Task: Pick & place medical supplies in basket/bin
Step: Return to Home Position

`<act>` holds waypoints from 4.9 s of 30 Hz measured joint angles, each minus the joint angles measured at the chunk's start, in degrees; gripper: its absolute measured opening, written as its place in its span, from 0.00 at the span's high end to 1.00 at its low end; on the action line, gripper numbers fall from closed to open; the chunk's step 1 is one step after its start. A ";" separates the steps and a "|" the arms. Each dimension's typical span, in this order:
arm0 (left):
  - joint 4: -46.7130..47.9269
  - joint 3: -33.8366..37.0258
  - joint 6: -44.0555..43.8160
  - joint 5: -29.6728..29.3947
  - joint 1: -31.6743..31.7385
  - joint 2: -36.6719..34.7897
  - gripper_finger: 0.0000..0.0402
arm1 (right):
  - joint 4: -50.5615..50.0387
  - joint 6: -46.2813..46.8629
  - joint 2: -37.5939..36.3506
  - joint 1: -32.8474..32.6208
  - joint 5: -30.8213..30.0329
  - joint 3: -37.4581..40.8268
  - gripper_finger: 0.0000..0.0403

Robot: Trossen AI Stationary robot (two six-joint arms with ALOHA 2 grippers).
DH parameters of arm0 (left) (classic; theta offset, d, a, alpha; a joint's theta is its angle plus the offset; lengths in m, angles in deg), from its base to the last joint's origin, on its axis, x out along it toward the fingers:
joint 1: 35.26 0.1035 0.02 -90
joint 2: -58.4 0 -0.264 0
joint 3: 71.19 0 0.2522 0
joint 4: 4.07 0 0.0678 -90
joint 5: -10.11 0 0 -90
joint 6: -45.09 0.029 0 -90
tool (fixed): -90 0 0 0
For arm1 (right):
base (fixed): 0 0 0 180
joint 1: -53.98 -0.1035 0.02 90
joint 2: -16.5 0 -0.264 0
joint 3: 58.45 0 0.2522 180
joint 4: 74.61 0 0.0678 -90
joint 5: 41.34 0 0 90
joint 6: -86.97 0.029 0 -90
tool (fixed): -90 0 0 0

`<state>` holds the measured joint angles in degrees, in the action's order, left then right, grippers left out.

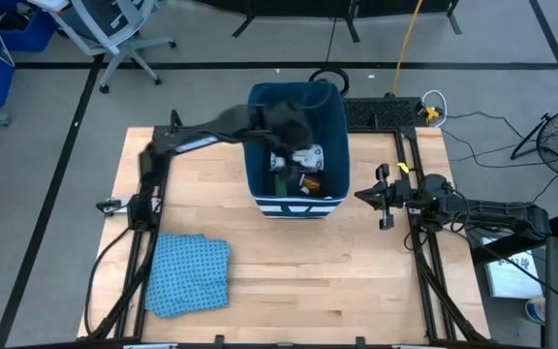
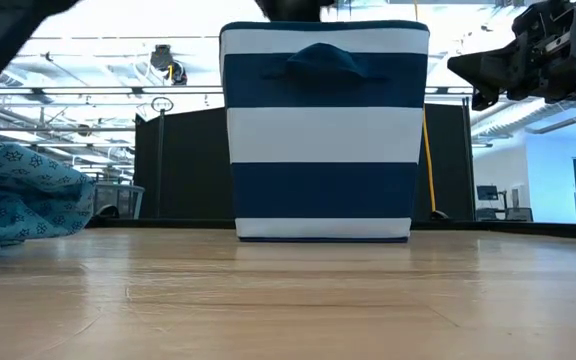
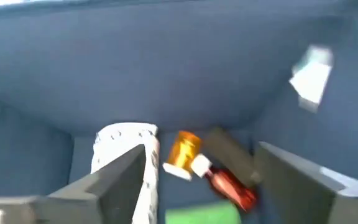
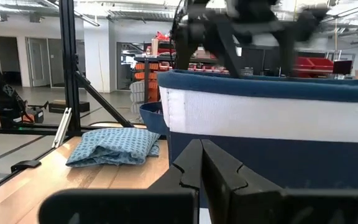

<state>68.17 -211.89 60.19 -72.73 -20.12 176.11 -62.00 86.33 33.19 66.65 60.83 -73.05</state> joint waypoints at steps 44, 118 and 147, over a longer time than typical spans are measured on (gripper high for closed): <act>-85.08 126.31 -12.60 6.71 -0.64 -95.83 1.00 | 5.57 5.65 -0.01 -0.02 0.06 0.00 1.00; -73.68 126.33 -18.41 4.31 -0.62 -95.61 0.84 | -11.68 13.46 -0.02 -0.02 -1.63 -0.02 1.00; -73.70 126.31 -18.37 4.31 -0.62 -95.61 0.84 | -11.67 13.46 -0.02 0.00 -1.63 -0.02 1.00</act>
<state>-5.53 -85.58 41.82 -68.42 -20.74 80.50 -73.67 99.79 33.17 66.65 59.21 -73.07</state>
